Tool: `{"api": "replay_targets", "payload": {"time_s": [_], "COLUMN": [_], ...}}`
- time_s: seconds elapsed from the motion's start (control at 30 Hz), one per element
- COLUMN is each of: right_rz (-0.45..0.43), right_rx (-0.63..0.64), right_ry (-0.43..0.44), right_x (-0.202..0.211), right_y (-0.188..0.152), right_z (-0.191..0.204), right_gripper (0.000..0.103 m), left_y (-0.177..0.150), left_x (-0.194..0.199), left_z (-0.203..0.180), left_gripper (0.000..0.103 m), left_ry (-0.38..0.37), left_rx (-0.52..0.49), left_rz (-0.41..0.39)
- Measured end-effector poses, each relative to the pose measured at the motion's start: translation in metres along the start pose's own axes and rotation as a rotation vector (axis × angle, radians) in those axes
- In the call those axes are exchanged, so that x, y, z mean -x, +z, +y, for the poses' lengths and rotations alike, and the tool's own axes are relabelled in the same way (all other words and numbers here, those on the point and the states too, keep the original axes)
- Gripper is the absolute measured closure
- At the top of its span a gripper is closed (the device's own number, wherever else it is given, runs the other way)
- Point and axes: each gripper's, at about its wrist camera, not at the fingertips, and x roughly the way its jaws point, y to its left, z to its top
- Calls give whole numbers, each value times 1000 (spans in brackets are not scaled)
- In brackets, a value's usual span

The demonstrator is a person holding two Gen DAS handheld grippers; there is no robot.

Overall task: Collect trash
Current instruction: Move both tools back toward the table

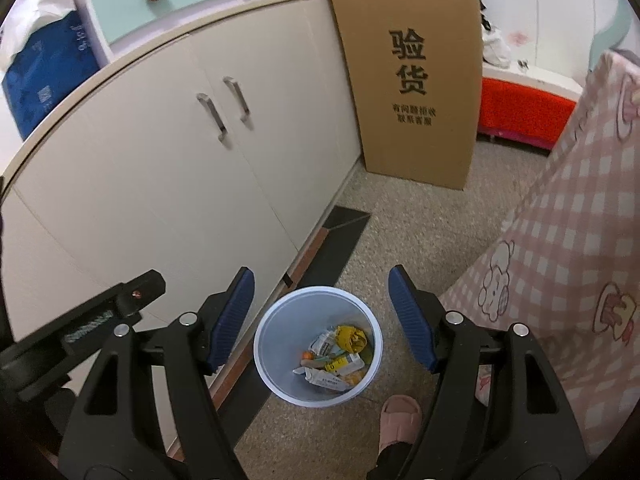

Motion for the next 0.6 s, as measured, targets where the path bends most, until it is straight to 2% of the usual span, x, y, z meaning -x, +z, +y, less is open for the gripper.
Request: {"api": "replay_targets", "payload": {"time_s": [0.13,0.27,0.4,0.6], "right_rz": [-35,-105,-187,-271], "right_rx": [15,13,9,-11], "right_ry": [34,51,25,-69], "right_x": [30,80,135,207], "right_y": [11,32,51,58], "right_z": [4,-3,-20,-69], "right_gripper": [34,33,31,27], "left_y": [3,8,11,3], "left_x": [29,71,112,161], "left_z": [4,-3,-21,-78], "left_gripper": [32,29,26,23], "left_ry": [-22,-67,-150,-291], "left_rx": [39,54,53,-6], "left_rz": [-24,-86,-136,-164]}}
